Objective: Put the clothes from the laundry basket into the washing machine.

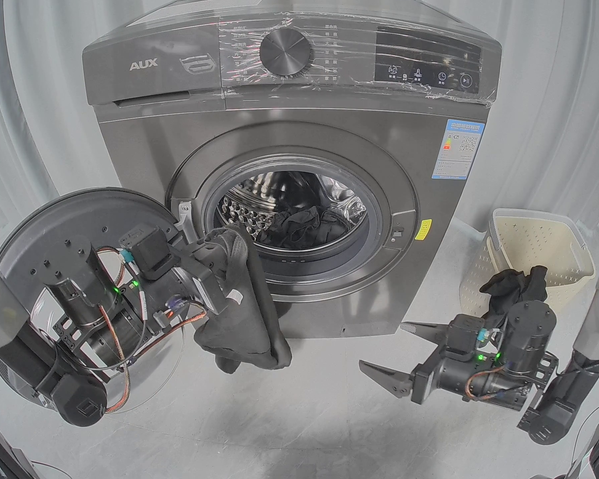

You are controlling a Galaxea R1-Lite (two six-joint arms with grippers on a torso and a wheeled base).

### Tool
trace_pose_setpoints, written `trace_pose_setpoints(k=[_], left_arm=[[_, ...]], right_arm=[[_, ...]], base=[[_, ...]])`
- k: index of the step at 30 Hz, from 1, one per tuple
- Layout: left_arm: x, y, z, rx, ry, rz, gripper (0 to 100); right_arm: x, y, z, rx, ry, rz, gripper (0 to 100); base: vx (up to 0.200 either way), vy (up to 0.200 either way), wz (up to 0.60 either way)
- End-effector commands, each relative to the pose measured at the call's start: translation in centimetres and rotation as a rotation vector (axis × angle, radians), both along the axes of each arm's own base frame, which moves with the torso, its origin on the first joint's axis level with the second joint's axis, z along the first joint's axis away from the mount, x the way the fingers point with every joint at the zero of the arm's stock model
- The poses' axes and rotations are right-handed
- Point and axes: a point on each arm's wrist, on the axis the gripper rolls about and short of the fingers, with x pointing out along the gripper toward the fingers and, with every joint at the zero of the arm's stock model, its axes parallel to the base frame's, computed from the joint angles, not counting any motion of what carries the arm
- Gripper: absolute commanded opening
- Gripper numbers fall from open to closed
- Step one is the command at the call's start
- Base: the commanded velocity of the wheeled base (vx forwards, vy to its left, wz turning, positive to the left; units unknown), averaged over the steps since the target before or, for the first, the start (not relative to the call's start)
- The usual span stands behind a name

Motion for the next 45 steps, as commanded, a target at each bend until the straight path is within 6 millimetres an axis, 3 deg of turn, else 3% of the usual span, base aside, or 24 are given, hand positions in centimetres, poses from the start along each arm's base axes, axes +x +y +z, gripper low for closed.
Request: trace_pose_setpoints(k=[1, 8, 18, 31, 38, 45], left_arm=[[-0.7, -1.3, 0.5, -0.011, -0.017, -0.052, 0], [-0.6, -1.7, 0.8, -0.019, -0.031, -0.055, 0], [-0.8, -2.5, 0.6, -0.016, -0.028, -0.081, 0], [-1.2, -3.6, 0.9, -0.027, -0.038, -0.097, 0], [-1.0, -3.8, 1.1, -0.032, -0.046, -0.093, 0], [-1.0, -3.8, 1.4, -0.039, -0.058, -0.096, 0]], right_arm=[[3.6, 3.2, -2.6, -0.012, 0.002, -0.015, 100], [5.7, 6.1, -2.5, 0.036, -0.059, 0.012, 100], [4.6, 8.6, -3.2, 0.041, -0.05, 0.105, 100], [5.8, 10.2, -5.2, 0.039, -0.038, 0.109, 100], [6.0, 10.8, -4.9, 0.053, -0.056, 0.112, 100], [7.8, 11.3, -6.2, 0.044, -0.056, 0.057, 100]], base=[[0.0, 0.0, 0.0], [0.0, 0.0, 0.0], [0.0, 0.0, 0.0], [0.0, 0.0, 0.0], [0.0, 0.0, 0.0], [0.0, 0.0, 0.0]])
